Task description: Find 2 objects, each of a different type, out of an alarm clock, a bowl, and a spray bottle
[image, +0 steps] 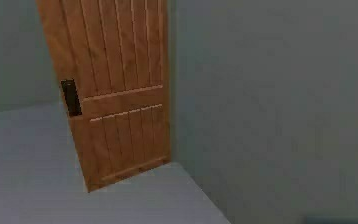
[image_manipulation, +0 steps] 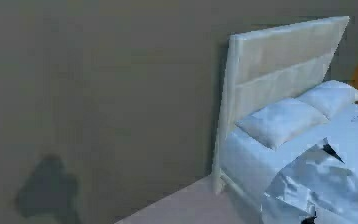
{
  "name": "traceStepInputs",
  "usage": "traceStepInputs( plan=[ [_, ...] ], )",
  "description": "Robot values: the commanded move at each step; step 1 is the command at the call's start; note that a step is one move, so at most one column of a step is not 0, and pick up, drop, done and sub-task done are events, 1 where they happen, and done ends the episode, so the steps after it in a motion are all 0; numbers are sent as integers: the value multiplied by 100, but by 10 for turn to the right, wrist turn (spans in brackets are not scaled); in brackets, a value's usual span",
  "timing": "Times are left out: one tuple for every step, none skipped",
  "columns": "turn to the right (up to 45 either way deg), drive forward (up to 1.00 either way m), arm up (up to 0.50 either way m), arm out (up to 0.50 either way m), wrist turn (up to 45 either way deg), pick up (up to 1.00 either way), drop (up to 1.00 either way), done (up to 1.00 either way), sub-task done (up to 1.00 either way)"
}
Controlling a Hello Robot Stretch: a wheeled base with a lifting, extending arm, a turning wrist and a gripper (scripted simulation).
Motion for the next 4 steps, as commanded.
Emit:
traceStepInputs(
  plan=[
    [-450,0,0,0,0,0,0,0,0],
    [-30,0,0,0,0,0,0,0,0],
    [0,100,0,0,0,0,0,0,0],
    [-30,0,0,0,0,0,0,0,0]
  ],
)
